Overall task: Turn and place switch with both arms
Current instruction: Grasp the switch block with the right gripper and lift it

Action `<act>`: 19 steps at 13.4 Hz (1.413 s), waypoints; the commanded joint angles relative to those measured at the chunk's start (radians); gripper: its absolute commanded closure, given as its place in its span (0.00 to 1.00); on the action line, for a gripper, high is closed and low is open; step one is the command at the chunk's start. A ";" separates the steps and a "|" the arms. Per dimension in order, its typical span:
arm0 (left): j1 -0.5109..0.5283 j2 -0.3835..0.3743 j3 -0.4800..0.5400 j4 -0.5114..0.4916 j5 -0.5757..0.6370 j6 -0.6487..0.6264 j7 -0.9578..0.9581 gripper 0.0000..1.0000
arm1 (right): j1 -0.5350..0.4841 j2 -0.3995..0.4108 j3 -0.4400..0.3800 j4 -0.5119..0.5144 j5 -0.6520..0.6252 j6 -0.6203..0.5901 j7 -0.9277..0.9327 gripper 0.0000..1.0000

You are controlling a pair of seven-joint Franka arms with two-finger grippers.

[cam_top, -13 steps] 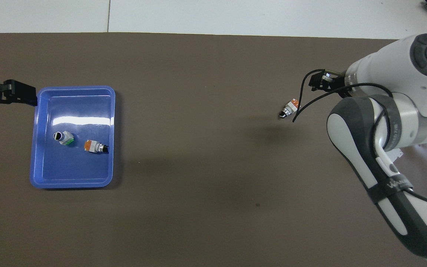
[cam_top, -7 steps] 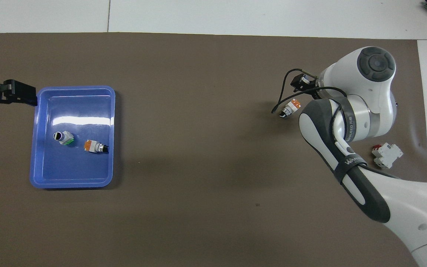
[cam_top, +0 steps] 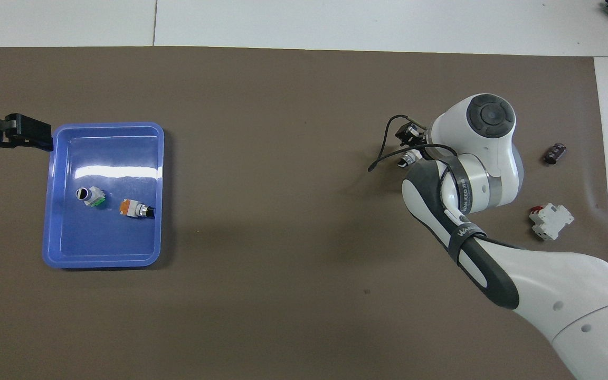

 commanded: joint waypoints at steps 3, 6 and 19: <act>0.004 -0.027 -0.003 -0.029 0.012 0.001 0.002 0.00 | -0.021 0.012 0.008 -0.013 -0.004 0.045 0.022 0.44; 0.004 -0.027 -0.001 -0.029 0.012 0.001 0.002 0.00 | -0.021 0.012 0.008 -0.013 0.045 0.037 0.014 1.00; 0.004 -0.027 -0.003 -0.029 0.012 0.001 0.002 0.00 | -0.004 -0.141 0.132 0.193 0.532 -0.205 0.276 1.00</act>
